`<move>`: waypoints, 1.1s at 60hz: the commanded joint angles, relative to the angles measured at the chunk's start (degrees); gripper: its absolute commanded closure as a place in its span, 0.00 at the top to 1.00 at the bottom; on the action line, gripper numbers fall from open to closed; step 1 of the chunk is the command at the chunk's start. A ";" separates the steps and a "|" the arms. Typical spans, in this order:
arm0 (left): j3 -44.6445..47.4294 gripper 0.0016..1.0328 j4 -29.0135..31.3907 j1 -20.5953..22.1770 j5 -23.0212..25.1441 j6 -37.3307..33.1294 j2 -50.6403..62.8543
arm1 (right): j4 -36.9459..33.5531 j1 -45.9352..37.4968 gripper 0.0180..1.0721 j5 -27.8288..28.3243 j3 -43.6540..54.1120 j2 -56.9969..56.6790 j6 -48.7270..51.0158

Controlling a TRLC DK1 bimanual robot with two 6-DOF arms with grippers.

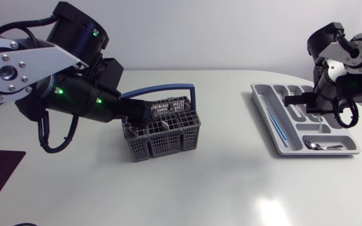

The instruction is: Unload the cutlery basket into the drawer organizer.

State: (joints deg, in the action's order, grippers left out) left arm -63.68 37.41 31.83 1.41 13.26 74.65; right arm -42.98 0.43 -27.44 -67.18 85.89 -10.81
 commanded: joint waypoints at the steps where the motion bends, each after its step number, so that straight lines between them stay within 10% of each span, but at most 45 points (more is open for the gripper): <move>1: 1.10 0.96 -0.41 0.60 -0.18 -0.95 0.58 | 2.73 -3.24 0.06 -1.39 2.14 3.32 3.43; 37: 2.33 0.96 -0.41 0.95 -0.44 -0.95 -0.30 | 21.54 -12.82 0.07 -9.03 4.77 17.91 10.81; 51: 2.51 0.96 -0.41 1.04 -0.44 -0.95 -0.56 | 21.89 -10.45 0.60 -8.95 7.24 17.38 10.90; 66: 3.39 0.96 -0.41 0.95 -0.79 -0.95 -1.18 | 16.61 -6.31 0.80 -4.38 6.62 10.97 8.96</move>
State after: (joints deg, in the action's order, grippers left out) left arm -62.30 37.36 32.49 1.02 13.26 74.52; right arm -24.36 -7.44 -33.63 -61.25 100.53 -0.93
